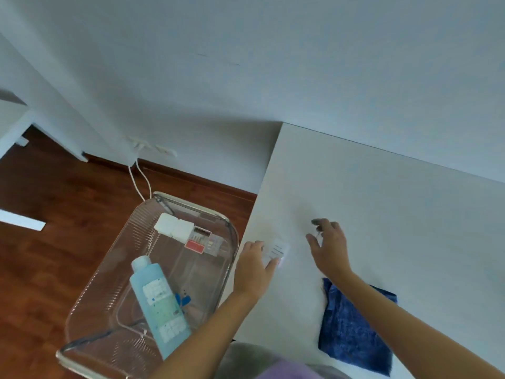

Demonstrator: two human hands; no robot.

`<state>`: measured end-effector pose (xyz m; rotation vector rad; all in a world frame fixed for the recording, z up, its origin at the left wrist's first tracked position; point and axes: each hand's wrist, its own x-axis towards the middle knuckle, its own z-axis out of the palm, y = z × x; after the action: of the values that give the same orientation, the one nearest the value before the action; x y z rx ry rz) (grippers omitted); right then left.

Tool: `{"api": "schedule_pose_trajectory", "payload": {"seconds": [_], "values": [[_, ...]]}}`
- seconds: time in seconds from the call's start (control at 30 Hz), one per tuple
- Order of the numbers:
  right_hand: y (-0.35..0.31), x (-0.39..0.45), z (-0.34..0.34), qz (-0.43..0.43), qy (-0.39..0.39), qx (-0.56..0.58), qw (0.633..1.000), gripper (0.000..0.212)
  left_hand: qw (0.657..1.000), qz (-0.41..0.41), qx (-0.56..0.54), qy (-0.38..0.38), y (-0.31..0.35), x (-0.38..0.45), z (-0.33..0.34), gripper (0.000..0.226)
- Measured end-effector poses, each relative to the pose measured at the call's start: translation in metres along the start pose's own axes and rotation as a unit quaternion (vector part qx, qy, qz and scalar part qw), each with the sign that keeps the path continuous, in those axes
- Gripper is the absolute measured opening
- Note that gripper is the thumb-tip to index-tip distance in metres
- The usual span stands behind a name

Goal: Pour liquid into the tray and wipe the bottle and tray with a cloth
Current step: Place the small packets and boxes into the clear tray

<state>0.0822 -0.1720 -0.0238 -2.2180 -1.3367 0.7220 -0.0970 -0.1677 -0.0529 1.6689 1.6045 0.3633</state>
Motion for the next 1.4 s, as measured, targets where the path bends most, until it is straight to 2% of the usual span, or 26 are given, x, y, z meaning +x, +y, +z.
{"api": "schedule_pose_trajectory", "payload": {"seconds": [0.1, 0.17, 0.3, 0.43, 0.57, 0.7, 0.8, 0.9, 1.03, 1.2, 1.4], "values": [[0.025, 0.010, -0.011, 0.052, -0.033, -0.094, 0.994, 0.058, 0.999, 0.003, 0.054, -0.001, 0.010, 0.002, 0.016, 0.053], [0.033, 0.014, -0.015, 0.072, -0.075, -0.116, 0.988, 0.064, 0.997, 0.001, 0.076, 0.003, 0.015, 0.004, 0.022, 0.053], [0.039, 0.016, -0.016, 0.073, -0.088, -0.069, 0.991, 0.054, 0.994, -0.001, 0.107, 0.021, 0.020, 0.003, 0.024, 0.048], [0.037, 0.012, -0.015, 0.022, -0.089, -0.038, 0.995, 0.047, 0.994, 0.011, 0.108, 0.030, 0.019, -0.006, 0.025, 0.047], [0.025, 0.008, -0.009, 0.009, -0.103, -0.016, 0.995, 0.041, 0.999, -0.006, 0.037, 0.030, 0.010, -0.012, 0.019, 0.040], [-0.003, -0.001, 0.009, -0.028, -0.098, 0.006, 0.995, 0.032, 0.994, -0.019, -0.085, 0.068, -0.003, -0.017, -0.001, 0.036], [-0.035, -0.012, 0.030, -0.063, -0.119, 0.034, 0.990, 0.032, 0.974, -0.053, -0.182, 0.128, -0.016, -0.021, -0.025, 0.034], [-0.067, -0.023, 0.054, -0.107, -0.162, 0.035, 0.980, 0.036, 0.951, -0.095, -0.221, 0.193, -0.037, -0.020, -0.052, 0.029], [-0.102, -0.033, 0.088, -0.143, -0.207, 0.035, 0.967, 0.040, 0.929, -0.182, -0.244, 0.211, -0.076, -0.010, -0.080, 0.029], [-0.130, -0.033, 0.133, -0.057, -0.237, 0.037, 0.969, 0.032, 0.909, -0.265, -0.271, 0.175, -0.118, 0.011, -0.090, 0.037], [-0.133, -0.024, 0.177, 0.070, -0.220, 0.000, 0.973, 0.023, 0.895, -0.304, -0.292, 0.147, -0.143, 0.040, -0.086, 0.037]]}}
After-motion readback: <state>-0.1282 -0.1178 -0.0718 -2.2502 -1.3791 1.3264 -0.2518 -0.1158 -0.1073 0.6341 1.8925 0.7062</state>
